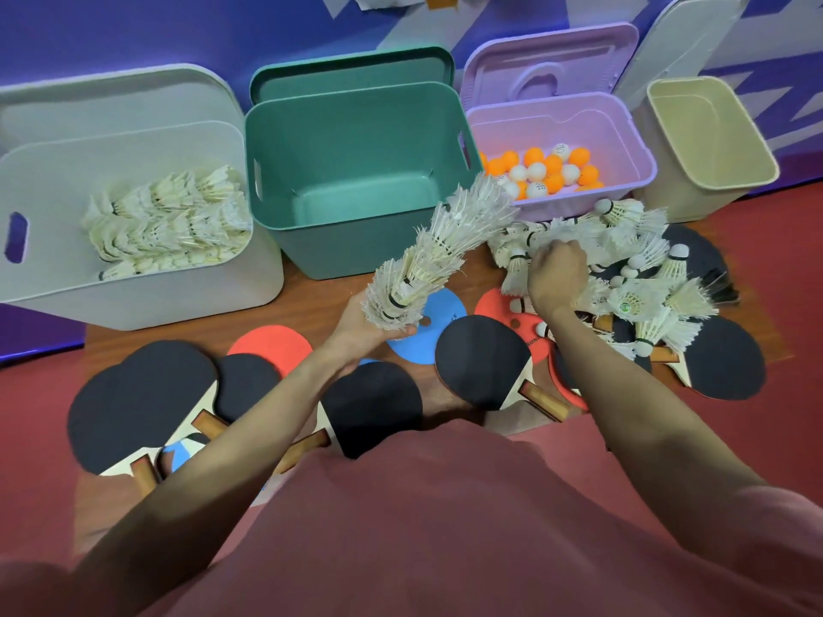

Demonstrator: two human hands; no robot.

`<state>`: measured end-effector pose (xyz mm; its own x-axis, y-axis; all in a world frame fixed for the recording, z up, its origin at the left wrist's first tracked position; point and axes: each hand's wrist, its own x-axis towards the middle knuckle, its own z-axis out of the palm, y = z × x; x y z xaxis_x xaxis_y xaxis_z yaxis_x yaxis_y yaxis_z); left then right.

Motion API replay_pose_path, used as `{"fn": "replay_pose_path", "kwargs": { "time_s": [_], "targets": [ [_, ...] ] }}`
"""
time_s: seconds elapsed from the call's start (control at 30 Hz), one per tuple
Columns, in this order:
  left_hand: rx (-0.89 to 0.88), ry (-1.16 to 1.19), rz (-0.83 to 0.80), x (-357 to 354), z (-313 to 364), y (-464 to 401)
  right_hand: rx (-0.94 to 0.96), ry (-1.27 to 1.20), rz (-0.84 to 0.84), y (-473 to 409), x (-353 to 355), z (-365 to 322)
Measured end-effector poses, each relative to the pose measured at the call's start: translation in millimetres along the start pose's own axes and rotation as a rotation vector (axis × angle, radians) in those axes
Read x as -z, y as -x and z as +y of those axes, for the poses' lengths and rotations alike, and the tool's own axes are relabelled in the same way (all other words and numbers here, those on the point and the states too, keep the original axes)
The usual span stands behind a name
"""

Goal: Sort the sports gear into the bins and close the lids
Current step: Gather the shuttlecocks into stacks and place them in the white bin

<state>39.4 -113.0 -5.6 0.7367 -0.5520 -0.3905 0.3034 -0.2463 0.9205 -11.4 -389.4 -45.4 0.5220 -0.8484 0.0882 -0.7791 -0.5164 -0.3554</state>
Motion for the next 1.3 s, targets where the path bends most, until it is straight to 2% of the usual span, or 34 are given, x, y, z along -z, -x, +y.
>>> {"fn": "replay_pose_path", "kwargs": {
  "time_s": [0.07, 0.13, 0.23, 0.37, 0.53, 0.63, 0.7, 0.83, 0.93, 1.03, 1.17, 1.3],
  "targets": [
    [-0.013, -0.029, 0.026, 7, -2, -1, -0.042, -0.205, 0.113, 5, 8, -9],
    [-0.009, -0.036, 0.028, 16, -7, -2, 0.045, -0.432, 0.189, 14, 21, -20],
    [-0.003, -0.052, 0.041, 30, -12, 4, 0.210, -0.675, 0.210, 33, 46, -39],
    [-0.007, -0.072, 0.054, 49, -21, 16, 0.266, -0.828, 0.176, 46, 69, -59],
    [0.017, -0.088, 0.079, 71, -30, 32, 0.499, -0.728, -0.137, 65, 79, -83],
    [-0.040, -0.226, 0.067, 86, -23, 43, 0.604, -0.705, -0.411, 79, 78, -101],
    [-0.098, -0.330, 0.050, 104, -16, 50, 0.629, -0.752, -0.499, 84, 80, -116],
    [-0.176, -0.350, 0.169, 157, 10, 72, 0.584, -0.857, -0.546, 88, 79, -151],
    [-0.340, -0.544, 0.279, 201, 42, 84, 0.539, -0.943, -0.595, 93, 75, -187],
    [-0.404, -0.663, 0.369, 242, 72, 81, 0.589, -0.971, -0.585, 99, 68, -226],
    [-0.259, -0.828, 0.458, 293, 85, 55, 0.610, -0.914, -0.567, 103, 42, -285],
    [-0.001, -0.899, 0.409, 337, 67, 32, 0.604, -0.697, -0.565, 111, 3, -334]
  ]
}}
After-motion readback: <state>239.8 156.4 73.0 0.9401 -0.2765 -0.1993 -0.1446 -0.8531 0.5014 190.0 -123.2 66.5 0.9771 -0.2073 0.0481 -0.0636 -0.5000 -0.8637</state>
